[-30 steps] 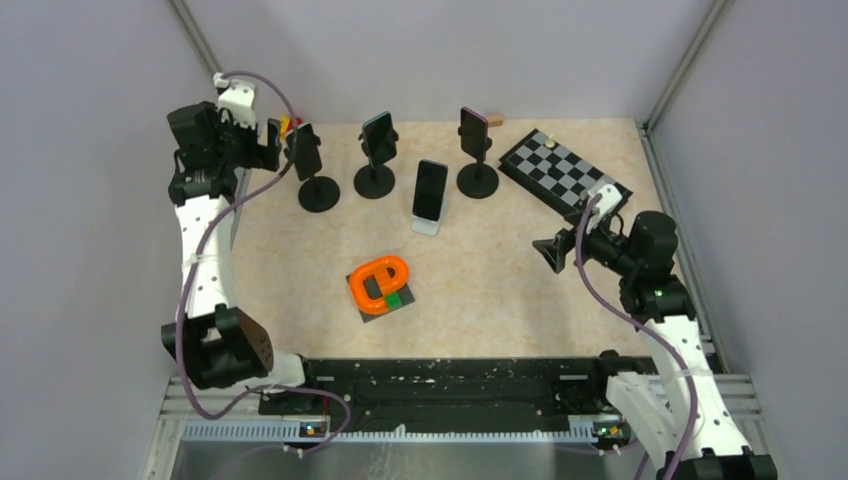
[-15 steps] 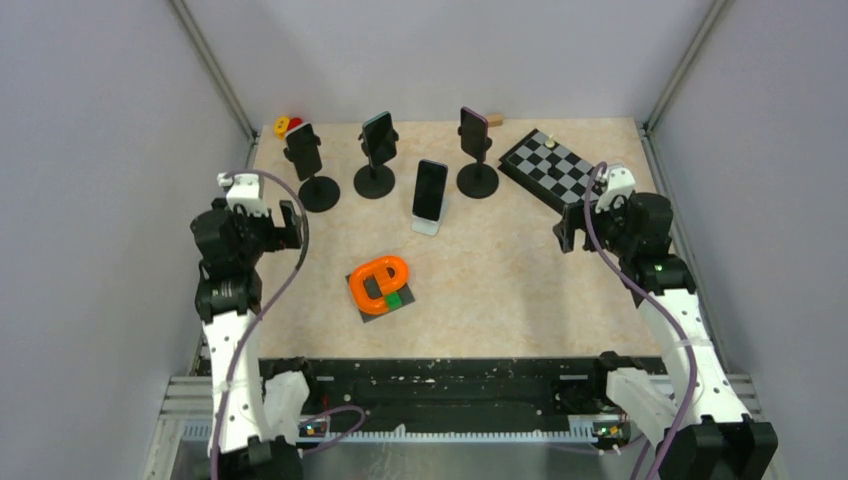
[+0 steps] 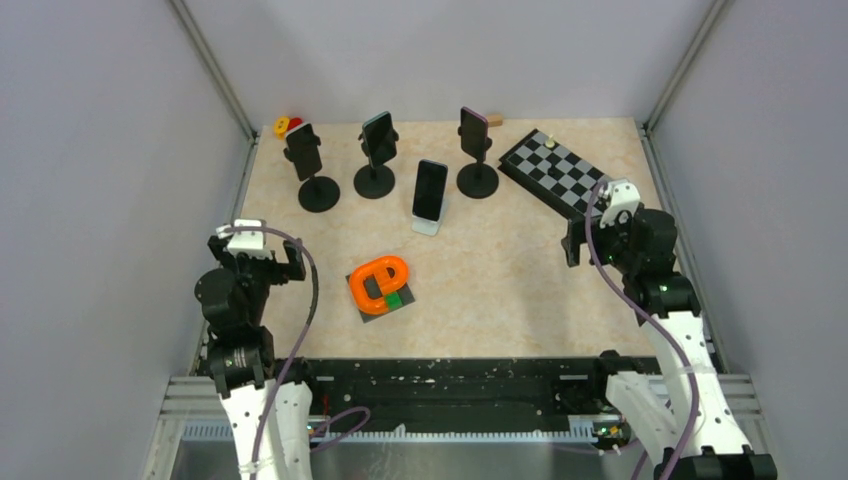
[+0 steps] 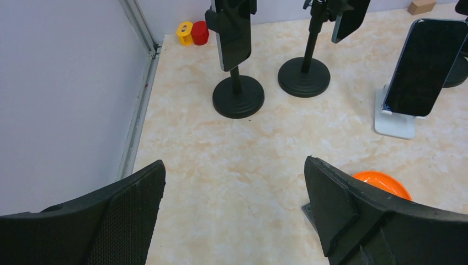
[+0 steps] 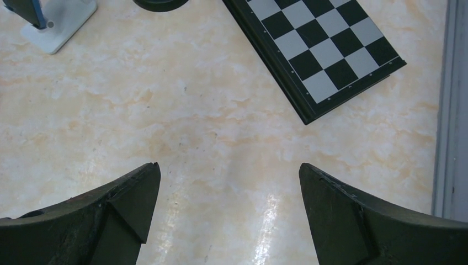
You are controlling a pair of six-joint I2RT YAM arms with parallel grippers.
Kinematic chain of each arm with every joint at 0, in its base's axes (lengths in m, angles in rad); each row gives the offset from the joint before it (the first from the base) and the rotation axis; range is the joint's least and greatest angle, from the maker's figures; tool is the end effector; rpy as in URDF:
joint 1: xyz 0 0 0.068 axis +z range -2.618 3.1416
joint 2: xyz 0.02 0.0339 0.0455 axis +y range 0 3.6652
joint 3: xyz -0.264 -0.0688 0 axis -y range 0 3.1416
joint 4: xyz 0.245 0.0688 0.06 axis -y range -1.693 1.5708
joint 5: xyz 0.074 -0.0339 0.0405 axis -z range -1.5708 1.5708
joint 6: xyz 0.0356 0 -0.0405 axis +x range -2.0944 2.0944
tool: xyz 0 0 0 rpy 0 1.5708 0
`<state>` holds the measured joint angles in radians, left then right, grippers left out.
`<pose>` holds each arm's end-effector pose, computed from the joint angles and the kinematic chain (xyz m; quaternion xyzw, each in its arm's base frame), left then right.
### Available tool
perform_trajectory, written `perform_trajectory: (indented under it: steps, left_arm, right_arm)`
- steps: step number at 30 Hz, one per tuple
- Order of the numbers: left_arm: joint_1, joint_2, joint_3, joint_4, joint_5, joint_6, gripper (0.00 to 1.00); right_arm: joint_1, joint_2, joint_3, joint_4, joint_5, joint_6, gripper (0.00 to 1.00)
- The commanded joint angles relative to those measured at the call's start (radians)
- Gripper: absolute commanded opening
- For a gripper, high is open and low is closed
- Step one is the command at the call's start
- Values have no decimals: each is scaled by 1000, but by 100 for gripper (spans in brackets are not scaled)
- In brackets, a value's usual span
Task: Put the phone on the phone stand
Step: Reset both arms
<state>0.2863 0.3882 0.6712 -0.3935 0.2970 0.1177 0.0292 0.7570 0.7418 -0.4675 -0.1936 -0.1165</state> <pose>0.1003 0.0187 0.3275 0.0363 0.7426 0.0243 0.6683 0.1702 0.0118 0.3005 -0.1119 0.8457 0.0601 0.5183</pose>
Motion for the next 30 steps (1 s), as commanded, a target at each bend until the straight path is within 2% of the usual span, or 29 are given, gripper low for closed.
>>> perform_trajectory:
  steps: [1,8,17,30]
  left_arm:
    - [4,-10,38,-39,-16,0,99]
    - [4,-36,30,-68,-15,14,99]
    - [4,-77,-6,-88,-7,68,99]
    - [4,-85,-17,-99,5,95,99]
  right_arm:
    - [-9,-50,-7,11,68,-39,98]
    - [-9,-192,-24,17,19,-33,98]
    - [-10,-296,-12,-37,-55,-48,98]
    - [-10,-311,-19,-54,-101,-66,98]
